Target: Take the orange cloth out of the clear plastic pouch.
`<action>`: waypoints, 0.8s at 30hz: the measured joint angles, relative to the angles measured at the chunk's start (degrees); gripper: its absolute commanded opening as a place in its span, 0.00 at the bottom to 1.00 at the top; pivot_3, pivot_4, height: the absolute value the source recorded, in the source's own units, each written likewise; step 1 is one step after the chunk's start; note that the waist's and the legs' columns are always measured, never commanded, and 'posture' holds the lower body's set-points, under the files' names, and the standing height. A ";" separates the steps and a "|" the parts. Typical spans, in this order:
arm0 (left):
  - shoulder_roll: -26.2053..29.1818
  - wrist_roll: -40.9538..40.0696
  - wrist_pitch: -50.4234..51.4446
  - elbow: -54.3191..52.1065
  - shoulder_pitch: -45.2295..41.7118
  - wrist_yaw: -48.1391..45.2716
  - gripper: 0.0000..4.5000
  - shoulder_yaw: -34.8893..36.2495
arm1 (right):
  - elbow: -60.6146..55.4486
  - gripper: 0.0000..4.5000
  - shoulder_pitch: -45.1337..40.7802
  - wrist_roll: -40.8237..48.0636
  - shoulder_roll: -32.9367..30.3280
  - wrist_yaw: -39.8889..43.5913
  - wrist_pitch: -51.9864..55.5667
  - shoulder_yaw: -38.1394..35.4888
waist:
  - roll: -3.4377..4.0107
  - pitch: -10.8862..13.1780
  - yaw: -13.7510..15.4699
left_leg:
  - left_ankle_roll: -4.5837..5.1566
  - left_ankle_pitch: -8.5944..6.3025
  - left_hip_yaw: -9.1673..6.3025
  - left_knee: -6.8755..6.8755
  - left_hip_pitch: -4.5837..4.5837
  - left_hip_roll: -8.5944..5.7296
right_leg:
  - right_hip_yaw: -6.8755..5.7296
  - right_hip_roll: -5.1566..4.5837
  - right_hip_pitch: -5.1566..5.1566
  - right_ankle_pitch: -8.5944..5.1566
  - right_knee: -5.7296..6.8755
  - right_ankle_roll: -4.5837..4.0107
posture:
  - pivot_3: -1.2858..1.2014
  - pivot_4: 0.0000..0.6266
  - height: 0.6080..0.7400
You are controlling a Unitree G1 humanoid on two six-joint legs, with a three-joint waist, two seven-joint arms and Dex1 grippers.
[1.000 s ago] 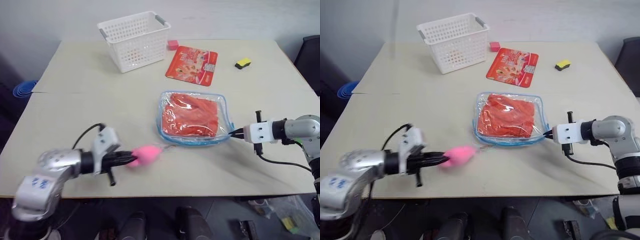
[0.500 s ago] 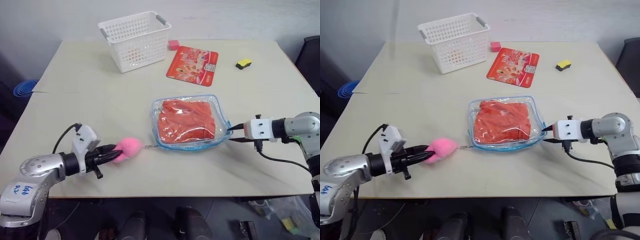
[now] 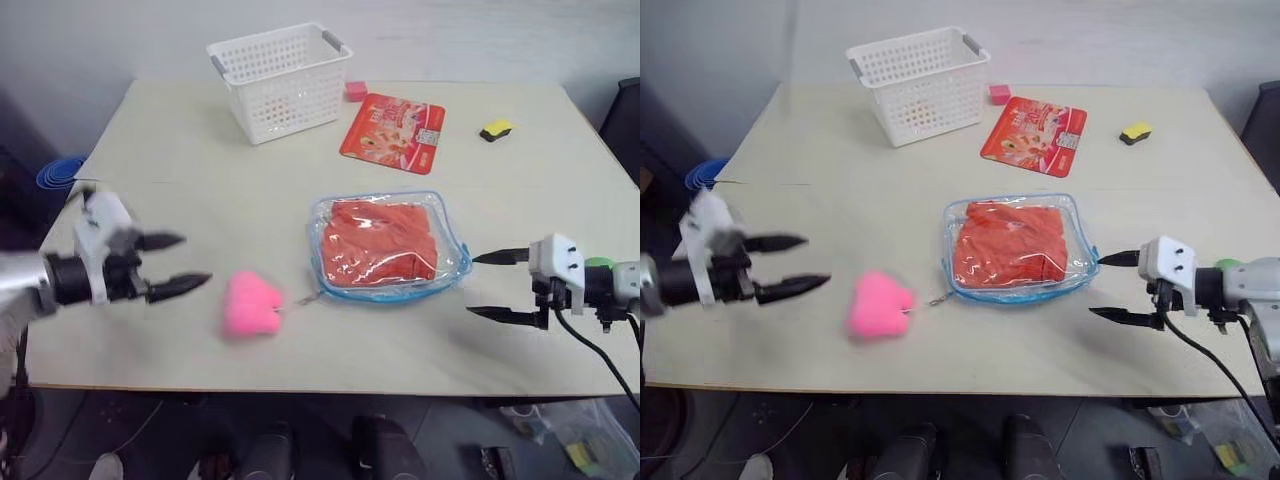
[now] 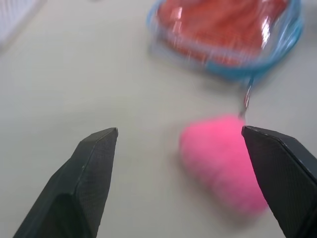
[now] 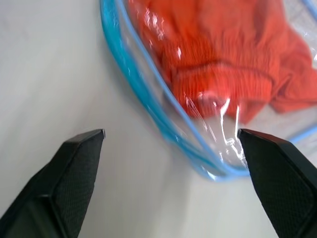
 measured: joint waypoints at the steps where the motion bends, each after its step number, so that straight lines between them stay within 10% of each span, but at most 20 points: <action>1: -1.44 0.64 -0.55 -1.27 -3.58 0.67 0.94 -4.17 | -3.48 1.00 0.79 2.98 0.00 -0.73 3.70 -0.87 | 0.06 -0.04 -0.01 | 0.03 -0.03 -0.01 -0.01 0.00 -0.05 | -0.01 0.00 0.04 0.02 0.05 0.04 | 0.52 0.24 1.00; 9: -13.22 22.04 -14.86 2.61 -13.46 1.94 0.94 -40.92 | -20.53 1.00 8.08 13.30 4.90 -12.55 19.39 -3.20 | -0.01 0.00 -0.32 | 0.07 -0.05 0.33 -0.01 -0.07 0.00 | 0.27 0.30 -0.18 0.04 0.28 0.07 | 0.52 0.24 1.00; 17: -22.06 34.51 -23.56 12.77 -14.68 3.90 0.94 -49.26 | -23.09 1.00 14.59 10.65 7.69 -18.76 18.70 -6.52 | -0.04 0.01 -0.02 | 0.15 -0.05 0.34 0.03 -0.07 -0.04 | 0.39 0.32 -0.18 0.05 0.32 0.09 | 0.52 0.24 1.00; 24: -26.13 40.00 -28.11 16.97 -14.70 6.82 0.54 -48.65 | -23.30 1.00 17.61 9.68 8.87 -19.81 17.32 -7.51 | -0.04 0.01 -0.07 | 0.16 -0.04 0.36 0.04 -0.05 -0.04 | 0.43 0.31 -0.18 0.05 0.34 0.10 | 0.52 0.24 1.00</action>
